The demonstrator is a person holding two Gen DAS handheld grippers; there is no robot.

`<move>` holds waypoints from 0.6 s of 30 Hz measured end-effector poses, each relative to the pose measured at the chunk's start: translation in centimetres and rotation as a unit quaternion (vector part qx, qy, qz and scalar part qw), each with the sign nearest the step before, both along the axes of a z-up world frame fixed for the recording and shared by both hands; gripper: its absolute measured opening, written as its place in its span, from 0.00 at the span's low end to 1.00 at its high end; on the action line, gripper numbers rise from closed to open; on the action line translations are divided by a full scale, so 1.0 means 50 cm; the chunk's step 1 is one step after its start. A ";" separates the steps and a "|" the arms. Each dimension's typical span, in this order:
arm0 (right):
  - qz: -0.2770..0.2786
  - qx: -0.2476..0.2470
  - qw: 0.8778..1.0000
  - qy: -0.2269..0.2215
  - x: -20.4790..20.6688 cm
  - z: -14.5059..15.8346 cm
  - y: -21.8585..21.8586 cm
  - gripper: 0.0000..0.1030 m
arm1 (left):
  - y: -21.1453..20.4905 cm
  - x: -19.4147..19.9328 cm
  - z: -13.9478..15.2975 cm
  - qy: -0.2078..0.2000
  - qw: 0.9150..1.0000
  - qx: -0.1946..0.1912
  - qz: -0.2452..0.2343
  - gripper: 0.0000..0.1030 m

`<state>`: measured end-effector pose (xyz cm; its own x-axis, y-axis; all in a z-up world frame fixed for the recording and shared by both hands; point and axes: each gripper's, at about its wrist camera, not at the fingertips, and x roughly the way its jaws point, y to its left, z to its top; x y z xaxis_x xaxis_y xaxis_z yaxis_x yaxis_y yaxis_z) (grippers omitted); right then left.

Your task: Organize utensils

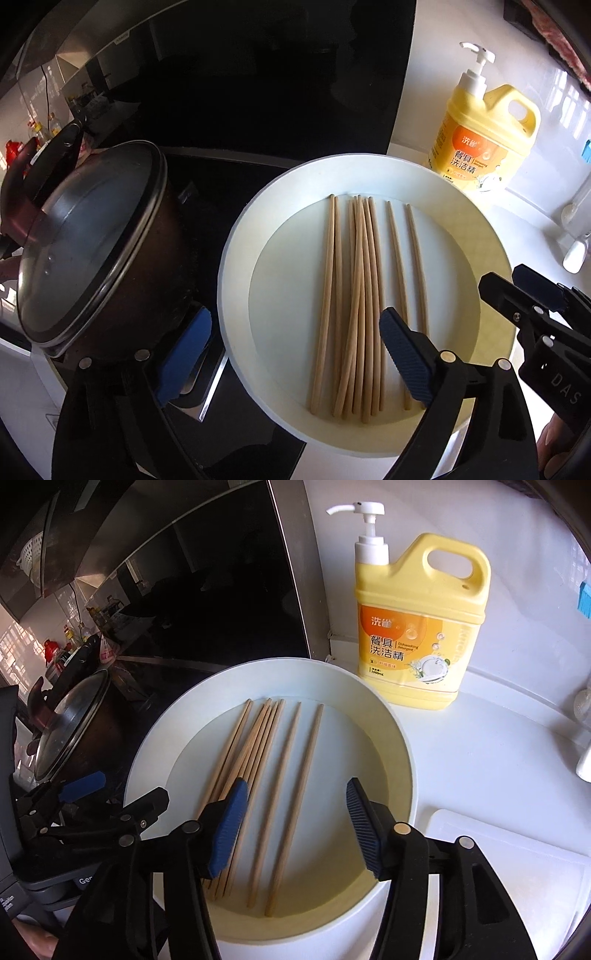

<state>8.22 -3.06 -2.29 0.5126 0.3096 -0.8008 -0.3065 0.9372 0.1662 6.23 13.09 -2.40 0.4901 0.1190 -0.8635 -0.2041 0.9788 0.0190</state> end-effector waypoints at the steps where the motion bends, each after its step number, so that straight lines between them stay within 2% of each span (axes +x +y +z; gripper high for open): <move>1: -0.001 0.001 1.000 0.001 -0.004 0.003 -0.002 0.56 | 0.000 -0.005 0.005 0.000 1.000 0.001 0.000 0.89; 4: -0.006 -0.003 1.000 0.007 -0.014 0.010 -0.009 0.62 | -0.003 -0.013 0.016 -0.001 1.000 0.006 0.001 0.91; 18: -0.043 -0.030 0.998 0.037 -0.054 0.033 -0.031 0.67 | -0.011 -0.059 0.058 -0.007 1.000 -0.001 0.015 0.94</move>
<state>5.54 -4.60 -0.63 0.4734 0.2183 -0.8534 -0.2144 0.9682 0.1288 3.30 12.52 0.53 0.4985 0.1319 -0.8568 -0.2335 0.9723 0.0139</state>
